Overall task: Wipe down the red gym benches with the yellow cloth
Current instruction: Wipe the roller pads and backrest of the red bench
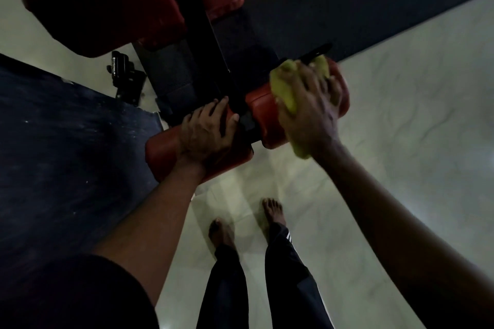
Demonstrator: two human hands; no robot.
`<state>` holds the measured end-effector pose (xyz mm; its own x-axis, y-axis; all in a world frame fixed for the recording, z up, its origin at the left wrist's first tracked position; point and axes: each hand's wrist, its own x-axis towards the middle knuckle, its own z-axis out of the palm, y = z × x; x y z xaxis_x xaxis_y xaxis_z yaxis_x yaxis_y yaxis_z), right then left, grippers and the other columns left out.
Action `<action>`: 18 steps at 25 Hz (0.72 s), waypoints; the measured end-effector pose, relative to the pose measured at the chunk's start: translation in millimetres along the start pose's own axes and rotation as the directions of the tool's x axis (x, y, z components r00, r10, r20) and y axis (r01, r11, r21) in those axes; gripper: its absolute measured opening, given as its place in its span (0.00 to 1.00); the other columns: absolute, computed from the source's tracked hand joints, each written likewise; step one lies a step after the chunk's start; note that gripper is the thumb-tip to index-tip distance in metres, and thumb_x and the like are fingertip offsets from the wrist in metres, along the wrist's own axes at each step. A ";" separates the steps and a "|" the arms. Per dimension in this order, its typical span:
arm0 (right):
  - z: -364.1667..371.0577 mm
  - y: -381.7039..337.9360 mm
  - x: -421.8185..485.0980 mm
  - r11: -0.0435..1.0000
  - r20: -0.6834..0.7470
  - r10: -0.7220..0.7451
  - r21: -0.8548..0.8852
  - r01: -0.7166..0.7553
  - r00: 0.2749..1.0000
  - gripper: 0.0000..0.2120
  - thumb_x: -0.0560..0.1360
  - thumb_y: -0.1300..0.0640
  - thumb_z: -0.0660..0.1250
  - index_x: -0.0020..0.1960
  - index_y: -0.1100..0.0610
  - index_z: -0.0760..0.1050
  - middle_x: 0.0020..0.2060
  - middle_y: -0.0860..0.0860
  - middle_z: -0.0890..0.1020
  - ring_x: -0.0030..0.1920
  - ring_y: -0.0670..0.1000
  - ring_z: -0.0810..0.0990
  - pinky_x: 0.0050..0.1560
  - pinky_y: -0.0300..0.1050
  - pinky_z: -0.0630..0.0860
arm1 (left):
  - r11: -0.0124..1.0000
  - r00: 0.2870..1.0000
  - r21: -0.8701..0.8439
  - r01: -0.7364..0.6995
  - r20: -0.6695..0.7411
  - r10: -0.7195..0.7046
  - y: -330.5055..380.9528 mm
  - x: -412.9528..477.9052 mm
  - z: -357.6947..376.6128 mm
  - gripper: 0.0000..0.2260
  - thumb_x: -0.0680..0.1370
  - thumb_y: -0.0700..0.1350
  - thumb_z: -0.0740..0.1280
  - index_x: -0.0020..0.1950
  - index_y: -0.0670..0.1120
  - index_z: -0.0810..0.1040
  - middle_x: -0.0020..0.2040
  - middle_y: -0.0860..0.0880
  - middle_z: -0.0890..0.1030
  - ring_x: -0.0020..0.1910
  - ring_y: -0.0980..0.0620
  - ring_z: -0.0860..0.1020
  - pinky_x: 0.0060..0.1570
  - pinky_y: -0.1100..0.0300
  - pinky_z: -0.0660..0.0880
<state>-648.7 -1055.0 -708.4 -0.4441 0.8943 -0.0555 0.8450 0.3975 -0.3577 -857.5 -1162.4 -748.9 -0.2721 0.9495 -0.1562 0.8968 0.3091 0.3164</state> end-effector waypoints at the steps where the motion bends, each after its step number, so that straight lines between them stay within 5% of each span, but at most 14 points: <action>1: -5.6 10.9 11.2 0.999 -0.047 0.054 0.007 -0.054 0.997 0.29 0.78 0.41 0.61 0.77 0.45 0.62 0.77 0.50 0.64 0.78 0.55 0.57 0.76 0.63 0.55 | 1.000 1.000 0.005 0.007 -0.002 -0.007 0.2 -0.5 0.4 0.26 0.83 0.61 0.52 0.73 0.49 0.73 0.66 0.44 0.79 0.63 0.42 0.78 0.61 0.47 0.73; 4: -3.0 4.0 27.3 0.983 -0.072 0.180 0.035 -0.178 0.981 0.31 0.76 0.43 0.64 0.77 0.49 0.63 0.75 0.51 0.67 0.77 0.56 0.60 0.76 0.62 0.56 | 1.000 1.000 -0.012 0.021 -0.017 -0.021 -1.5 1.5 1.7 0.24 0.83 0.58 0.51 0.72 0.48 0.74 0.66 0.45 0.80 0.63 0.43 0.78 0.62 0.47 0.72; 7: 13.8 -24.7 11.3 0.999 0.064 -0.043 0.025 0.041 0.997 0.30 0.77 0.48 0.64 0.78 0.53 0.64 0.76 0.54 0.66 0.78 0.58 0.60 0.76 0.62 0.54 | 0.999 1.000 -0.025 0.028 0.004 -0.028 -2.6 0.6 2.4 0.23 0.84 0.57 0.51 0.72 0.48 0.74 0.65 0.45 0.80 0.62 0.44 0.78 0.61 0.47 0.73; 11: -12.2 2.1 37.0 0.955 0.212 -0.275 -0.054 0.292 0.938 0.25 0.80 0.41 0.58 0.75 0.45 0.65 0.75 0.49 0.67 0.75 0.55 0.63 0.73 0.61 0.61 | 0.997 0.998 -0.051 0.057 -0.005 -0.058 0.1 0.4 -1.1 0.23 0.83 0.57 0.52 0.72 0.49 0.74 0.64 0.45 0.80 0.62 0.44 0.78 0.61 0.46 0.74; 15: -32.5 35.2 75.4 0.995 0.074 0.102 -0.002 -0.102 0.992 0.21 0.75 0.43 0.63 0.67 0.46 0.71 0.64 0.53 0.75 0.64 0.60 0.73 0.65 0.57 0.67 | 0.998 0.999 -0.040 0.043 -0.007 -0.044 -0.7 0.3 -2.1 0.23 0.83 0.57 0.52 0.73 0.49 0.74 0.64 0.45 0.80 0.61 0.44 0.78 0.61 0.47 0.75; 18: -14.2 7.6 76.7 0.990 0.133 0.131 -0.069 -0.123 0.982 0.23 0.75 0.45 0.63 0.69 0.49 0.70 0.65 0.55 0.73 0.64 0.60 0.72 0.63 0.58 0.70 | 0.998 0.999 -0.047 0.031 -0.015 -0.032 -1.7 -0.4 -0.7 0.22 0.83 0.55 0.54 0.72 0.48 0.74 0.64 0.45 0.80 0.60 0.44 0.79 0.60 0.47 0.75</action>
<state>-672.0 -980.5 -702.1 -0.3650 0.9032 -0.2257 0.9118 0.2977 -0.2829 -859.1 -1163.3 -748.7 -0.3062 0.9398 -0.1519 0.8703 0.3410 0.3553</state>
